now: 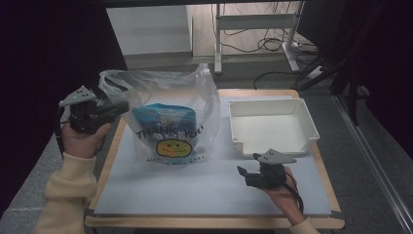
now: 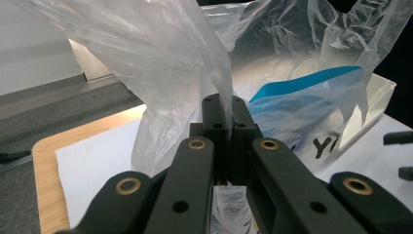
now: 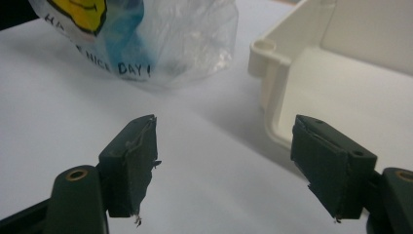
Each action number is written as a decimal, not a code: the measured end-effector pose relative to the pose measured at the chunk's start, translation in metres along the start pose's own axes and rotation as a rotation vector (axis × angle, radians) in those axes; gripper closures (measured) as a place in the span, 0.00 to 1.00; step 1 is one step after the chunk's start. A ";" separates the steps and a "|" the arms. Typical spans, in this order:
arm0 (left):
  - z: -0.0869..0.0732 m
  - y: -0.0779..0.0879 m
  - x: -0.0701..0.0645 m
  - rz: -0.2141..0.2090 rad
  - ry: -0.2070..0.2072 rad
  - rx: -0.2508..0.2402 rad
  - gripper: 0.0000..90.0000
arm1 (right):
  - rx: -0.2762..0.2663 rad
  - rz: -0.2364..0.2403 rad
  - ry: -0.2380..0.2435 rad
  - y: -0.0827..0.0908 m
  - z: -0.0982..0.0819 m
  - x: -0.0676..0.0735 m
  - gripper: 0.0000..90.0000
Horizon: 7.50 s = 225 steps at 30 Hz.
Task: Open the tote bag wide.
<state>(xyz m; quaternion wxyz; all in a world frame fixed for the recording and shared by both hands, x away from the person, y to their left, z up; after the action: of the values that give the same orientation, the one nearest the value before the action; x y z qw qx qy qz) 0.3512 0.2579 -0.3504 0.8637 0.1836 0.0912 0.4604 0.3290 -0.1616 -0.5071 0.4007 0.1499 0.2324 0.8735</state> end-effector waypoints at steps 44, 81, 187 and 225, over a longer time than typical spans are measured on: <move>0.004 0.002 0.008 -0.012 0.031 -0.024 1.00 | -0.139 0.090 0.049 0.004 0.122 0.011 0.36; 0.006 0.003 0.008 -0.017 0.034 -0.029 1.00 | -0.155 0.161 0.088 -0.022 0.180 0.034 0.48; -0.087 -0.016 0.007 -0.049 0.128 0.052 0.99 | -0.111 0.229 0.049 -0.066 0.114 0.040 0.98; -0.138 -0.039 0.001 -0.079 0.167 0.154 0.99 | -0.011 0.192 0.051 -0.089 0.064 0.036 0.98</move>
<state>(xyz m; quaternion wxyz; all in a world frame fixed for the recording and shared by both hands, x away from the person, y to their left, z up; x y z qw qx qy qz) 0.3366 0.2706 -0.4926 0.8539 0.2067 0.2054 0.4312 0.3911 -0.0646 -0.4970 0.3101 0.1471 0.2223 0.9126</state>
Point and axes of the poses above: each handheld gripper's, and its own axes: y roughly backward along the jaws, z roughly out of its top, x roughly to its left, the point moved 6 cm from there along -y, roughly forward along the jaws, and after that the axes turned 6 degrees about -y, right-handed, at the moved point
